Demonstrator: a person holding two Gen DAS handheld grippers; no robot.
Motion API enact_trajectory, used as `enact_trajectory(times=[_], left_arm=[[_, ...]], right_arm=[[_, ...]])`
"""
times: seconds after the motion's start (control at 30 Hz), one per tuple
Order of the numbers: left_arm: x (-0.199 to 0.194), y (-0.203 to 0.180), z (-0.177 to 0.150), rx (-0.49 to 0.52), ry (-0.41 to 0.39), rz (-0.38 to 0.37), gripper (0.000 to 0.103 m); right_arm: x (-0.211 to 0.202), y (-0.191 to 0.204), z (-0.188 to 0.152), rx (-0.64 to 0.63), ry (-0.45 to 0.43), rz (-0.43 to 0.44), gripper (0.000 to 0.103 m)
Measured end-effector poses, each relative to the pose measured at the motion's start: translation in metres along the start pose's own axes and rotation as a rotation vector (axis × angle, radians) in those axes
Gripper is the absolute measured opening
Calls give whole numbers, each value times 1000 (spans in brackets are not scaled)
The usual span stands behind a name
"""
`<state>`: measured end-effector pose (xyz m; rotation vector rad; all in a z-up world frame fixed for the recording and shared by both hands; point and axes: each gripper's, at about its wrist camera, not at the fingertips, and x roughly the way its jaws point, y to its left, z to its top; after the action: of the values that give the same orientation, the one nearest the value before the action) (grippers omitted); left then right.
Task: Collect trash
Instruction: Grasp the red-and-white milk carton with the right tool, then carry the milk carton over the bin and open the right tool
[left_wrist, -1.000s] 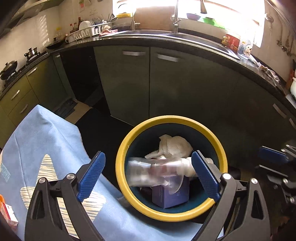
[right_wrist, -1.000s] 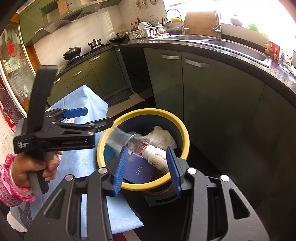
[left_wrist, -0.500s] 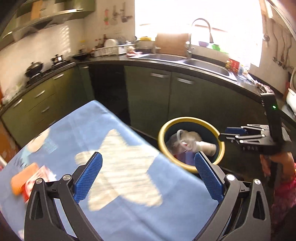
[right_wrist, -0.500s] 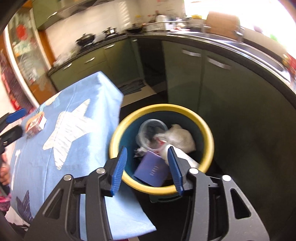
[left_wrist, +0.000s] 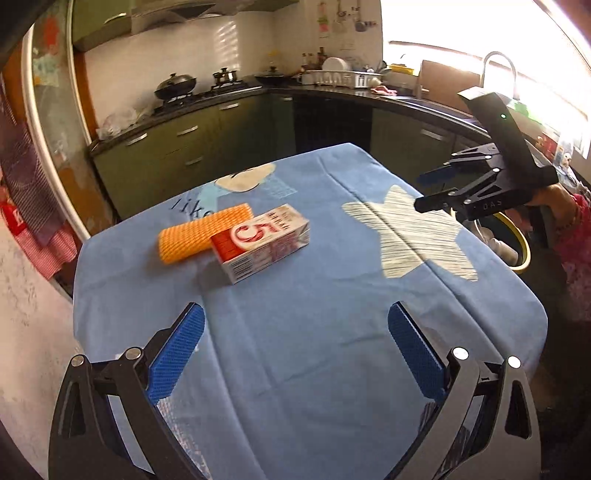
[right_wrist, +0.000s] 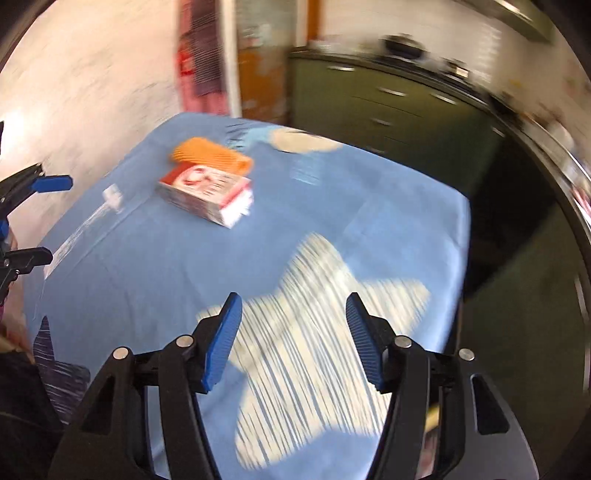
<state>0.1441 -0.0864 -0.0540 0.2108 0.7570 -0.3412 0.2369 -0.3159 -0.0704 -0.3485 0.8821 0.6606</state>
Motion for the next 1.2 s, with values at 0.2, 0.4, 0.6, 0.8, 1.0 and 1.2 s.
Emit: enact_trajectory(times=[0.2, 0.4, 0.6, 0.8, 1.0, 1.2], left_arm=[[1, 27, -16, -41, 18, 29, 98], [10, 26, -19, -28, 33, 31, 98], [15, 25, -18, -30, 42, 24, 98], [20, 24, -19, -34, 58, 22, 98], [20, 19, -21, -33, 62, 22, 98], [22, 13, -26, -33, 79, 26, 98]], right_arm=[[65, 42, 72, -312, 76, 125, 67], [105, 54, 102, -454, 175, 148, 76], [130, 63, 114, -525, 247, 201, 76], [147, 71, 119, -523, 288, 260, 71], [144, 82, 104, -465, 315, 289, 56], [115, 91, 68, -387, 286, 253, 52]])
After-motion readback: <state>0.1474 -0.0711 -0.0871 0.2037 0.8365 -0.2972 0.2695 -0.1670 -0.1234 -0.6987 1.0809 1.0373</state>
